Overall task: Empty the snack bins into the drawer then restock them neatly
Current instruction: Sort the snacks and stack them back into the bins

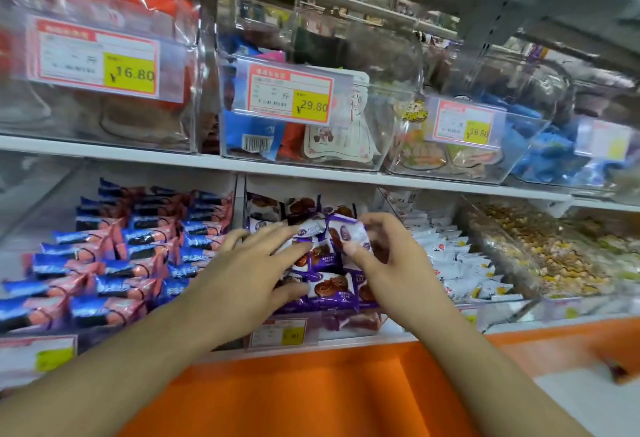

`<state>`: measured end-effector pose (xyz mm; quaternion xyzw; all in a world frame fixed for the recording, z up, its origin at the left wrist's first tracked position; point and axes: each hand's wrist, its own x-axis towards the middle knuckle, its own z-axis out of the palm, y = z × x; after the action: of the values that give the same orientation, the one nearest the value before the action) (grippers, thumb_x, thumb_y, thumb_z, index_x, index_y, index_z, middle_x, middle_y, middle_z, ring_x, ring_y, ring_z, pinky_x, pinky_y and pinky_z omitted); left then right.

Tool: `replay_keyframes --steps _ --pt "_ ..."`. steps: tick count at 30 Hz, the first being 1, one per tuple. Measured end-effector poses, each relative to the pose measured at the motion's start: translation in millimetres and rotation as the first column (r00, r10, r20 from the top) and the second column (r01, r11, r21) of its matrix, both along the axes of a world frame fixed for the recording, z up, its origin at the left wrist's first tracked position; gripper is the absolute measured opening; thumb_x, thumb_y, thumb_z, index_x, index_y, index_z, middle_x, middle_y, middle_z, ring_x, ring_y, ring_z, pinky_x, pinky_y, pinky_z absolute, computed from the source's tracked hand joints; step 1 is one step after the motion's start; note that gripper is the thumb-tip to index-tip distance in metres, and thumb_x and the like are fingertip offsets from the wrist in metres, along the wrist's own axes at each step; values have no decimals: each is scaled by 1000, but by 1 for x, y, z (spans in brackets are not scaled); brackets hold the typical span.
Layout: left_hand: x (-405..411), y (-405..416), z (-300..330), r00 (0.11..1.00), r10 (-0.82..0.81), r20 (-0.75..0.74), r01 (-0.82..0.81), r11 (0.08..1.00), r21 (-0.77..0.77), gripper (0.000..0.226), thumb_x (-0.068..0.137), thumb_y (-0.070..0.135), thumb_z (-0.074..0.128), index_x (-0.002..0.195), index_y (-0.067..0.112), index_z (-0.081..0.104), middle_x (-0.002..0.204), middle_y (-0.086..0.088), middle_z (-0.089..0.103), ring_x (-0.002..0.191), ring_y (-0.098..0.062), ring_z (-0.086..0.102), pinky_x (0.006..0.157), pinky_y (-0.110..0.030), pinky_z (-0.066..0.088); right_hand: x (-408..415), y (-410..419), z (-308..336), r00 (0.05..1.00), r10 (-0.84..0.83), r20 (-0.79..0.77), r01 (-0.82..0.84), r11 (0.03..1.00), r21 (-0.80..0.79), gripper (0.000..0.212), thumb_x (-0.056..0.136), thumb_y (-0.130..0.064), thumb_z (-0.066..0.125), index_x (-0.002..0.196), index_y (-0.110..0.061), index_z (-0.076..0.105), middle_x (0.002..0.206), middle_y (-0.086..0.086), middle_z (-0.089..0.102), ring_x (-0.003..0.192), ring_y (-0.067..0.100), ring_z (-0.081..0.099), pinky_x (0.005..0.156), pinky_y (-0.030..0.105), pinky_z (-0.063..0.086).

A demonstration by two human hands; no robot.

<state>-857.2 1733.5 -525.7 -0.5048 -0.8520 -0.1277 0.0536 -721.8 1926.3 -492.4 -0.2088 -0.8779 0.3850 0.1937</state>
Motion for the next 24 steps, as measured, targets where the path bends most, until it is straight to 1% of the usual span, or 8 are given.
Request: replay_keyframes --steps 3,6,8,10,12,17,21,24 --pt "4 -4 -4 1000 21 -5 -21 999 -43 88 88 90 10 163 46 -3 170 18 -16 157 -11 -21 125 -53 -14 6 -3 0 999 18 -26 -24 967 -255 5 106 -30 60 109 -29 56 72 -5 60 65 19 63 75 51 57" --pt "9 -11 8 997 39 63 -38 999 -9 92 88 91 20 161 45 -13 167 19 -27 154 -6 -27 126 -45 -15 7 -7 2 992 68 -103 -106 897 -430 15 107 -15 57 105 -20 71 88 5 72 74 30 67 84 60 55" --pt "16 -14 22 989 22 147 -38 993 112 88 89 87 26 162 46 0 167 26 -11 156 -2 -10 129 -40 -1 8 -11 5 989 87 -121 -136 857 -497 22 108 -13 55 108 -22 75 102 14 75 77 31 67 82 50 56" --pt "24 -18 35 948 -20 317 -72 958 276 75 90 81 39 156 48 25 156 31 26 142 12 28 119 -26 34 8 -16 7 987 129 -97 -160 862 -481 19 108 -16 56 115 -20 73 97 14 75 71 29 62 75 44 53" --pt "32 -22 45 865 -58 499 -166 905 392 55 90 67 59 141 50 48 127 30 56 114 11 55 92 -19 53 7 -23 8 981 173 -84 -192 873 -449 16 107 -19 59 119 -22 68 78 6 69 64 25 55 67 40 49" --pt "37 -32 54 740 -21 673 -407 783 472 26 87 36 81 110 36 70 92 17 77 80 -2 73 78 -33 63 7 -53 16 965 249 -81 -262 933 -247 23 97 -30 74 113 -33 58 84 -6 67 65 10 59 62 30 48" --pt "32 -32 46 711 -5 703 -481 726 491 22 89 37 79 108 34 68 92 16 77 83 2 73 80 -35 63 -1 -63 11 975 215 -52 -197 950 241 42 87 -35 83 121 -39 59 114 -19 59 100 0 59 83 19 51" --pt "22 -42 34 885 93 457 -308 852 423 38 97 57 58 133 44 56 128 32 60 115 13 56 98 -22 50 -22 -54 5 986 159 -40 -133 919 371 43 91 -32 77 130 -32 59 122 -19 59 111 0 55 97 19 47"
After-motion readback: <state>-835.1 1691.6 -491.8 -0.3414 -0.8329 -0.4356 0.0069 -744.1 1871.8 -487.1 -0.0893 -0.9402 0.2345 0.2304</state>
